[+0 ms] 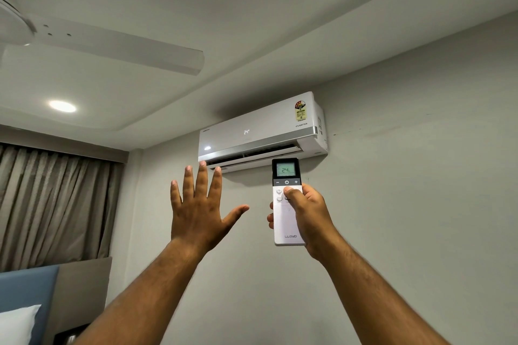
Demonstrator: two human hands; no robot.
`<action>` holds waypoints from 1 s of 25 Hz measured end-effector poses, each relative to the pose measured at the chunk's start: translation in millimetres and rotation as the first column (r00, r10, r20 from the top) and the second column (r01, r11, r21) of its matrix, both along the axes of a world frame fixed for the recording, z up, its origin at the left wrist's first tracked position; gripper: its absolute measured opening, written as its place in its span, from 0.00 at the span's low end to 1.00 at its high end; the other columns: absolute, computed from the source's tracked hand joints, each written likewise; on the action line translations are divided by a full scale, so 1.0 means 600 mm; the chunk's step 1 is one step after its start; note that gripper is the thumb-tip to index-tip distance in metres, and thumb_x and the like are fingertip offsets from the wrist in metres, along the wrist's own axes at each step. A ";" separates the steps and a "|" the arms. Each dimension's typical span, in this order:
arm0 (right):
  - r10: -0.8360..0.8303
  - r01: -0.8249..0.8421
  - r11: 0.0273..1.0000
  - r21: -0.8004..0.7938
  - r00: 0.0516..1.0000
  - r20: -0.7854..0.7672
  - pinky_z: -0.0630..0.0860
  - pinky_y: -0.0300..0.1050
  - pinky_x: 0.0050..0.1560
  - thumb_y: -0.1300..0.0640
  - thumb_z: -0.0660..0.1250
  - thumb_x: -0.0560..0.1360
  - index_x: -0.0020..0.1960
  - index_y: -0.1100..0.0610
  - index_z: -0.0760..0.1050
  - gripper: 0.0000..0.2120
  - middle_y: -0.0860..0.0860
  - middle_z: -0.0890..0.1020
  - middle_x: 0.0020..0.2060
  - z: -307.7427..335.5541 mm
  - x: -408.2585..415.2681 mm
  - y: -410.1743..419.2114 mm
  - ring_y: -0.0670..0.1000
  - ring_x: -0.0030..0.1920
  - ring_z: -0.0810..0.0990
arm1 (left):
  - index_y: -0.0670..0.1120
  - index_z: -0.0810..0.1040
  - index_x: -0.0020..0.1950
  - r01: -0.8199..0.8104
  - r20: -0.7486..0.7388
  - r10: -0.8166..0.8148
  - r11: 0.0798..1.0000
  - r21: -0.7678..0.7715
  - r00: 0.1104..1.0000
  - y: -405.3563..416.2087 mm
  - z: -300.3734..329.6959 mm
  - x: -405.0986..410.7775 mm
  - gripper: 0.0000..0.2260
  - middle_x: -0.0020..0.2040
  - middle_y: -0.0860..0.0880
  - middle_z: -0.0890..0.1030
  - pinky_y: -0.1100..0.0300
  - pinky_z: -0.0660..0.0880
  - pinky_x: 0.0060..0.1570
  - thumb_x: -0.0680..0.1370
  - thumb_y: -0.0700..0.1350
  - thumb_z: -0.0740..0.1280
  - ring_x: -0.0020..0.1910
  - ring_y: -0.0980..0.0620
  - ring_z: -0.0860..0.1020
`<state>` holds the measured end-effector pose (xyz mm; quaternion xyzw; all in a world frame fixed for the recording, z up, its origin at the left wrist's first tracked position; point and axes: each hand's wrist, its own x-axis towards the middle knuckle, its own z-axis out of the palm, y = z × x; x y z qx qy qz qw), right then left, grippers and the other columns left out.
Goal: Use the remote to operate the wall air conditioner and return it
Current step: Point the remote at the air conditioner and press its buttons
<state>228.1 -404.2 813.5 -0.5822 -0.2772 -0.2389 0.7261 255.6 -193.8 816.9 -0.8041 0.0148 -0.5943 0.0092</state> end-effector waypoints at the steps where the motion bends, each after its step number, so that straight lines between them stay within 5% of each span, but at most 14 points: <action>1: -0.005 0.005 1.000 0.000 1.000 -0.002 0.81 0.46 0.30 0.54 0.61 0.80 0.53 0.57 0.72 0.07 0.61 0.84 0.41 -0.001 0.000 -0.001 0.56 0.31 0.85 | 0.51 0.45 0.77 -0.004 -0.002 0.004 1.000 -0.002 1.000 0.000 0.000 -0.001 0.46 0.78 0.44 0.44 0.37 0.43 0.72 0.67 0.77 0.38 0.77 0.40 0.42; 25: -0.046 0.046 0.999 0.010 0.999 -0.017 0.80 0.46 0.30 0.56 0.60 0.79 0.51 0.56 0.72 0.04 0.62 0.83 0.41 -0.007 0.012 0.011 0.57 0.30 0.84 | 0.52 0.41 0.75 0.007 -0.009 -0.007 1.000 -0.026 1.000 0.009 -0.009 0.005 0.44 0.76 0.47 0.39 0.35 0.43 0.71 0.66 0.76 0.36 0.77 0.40 0.42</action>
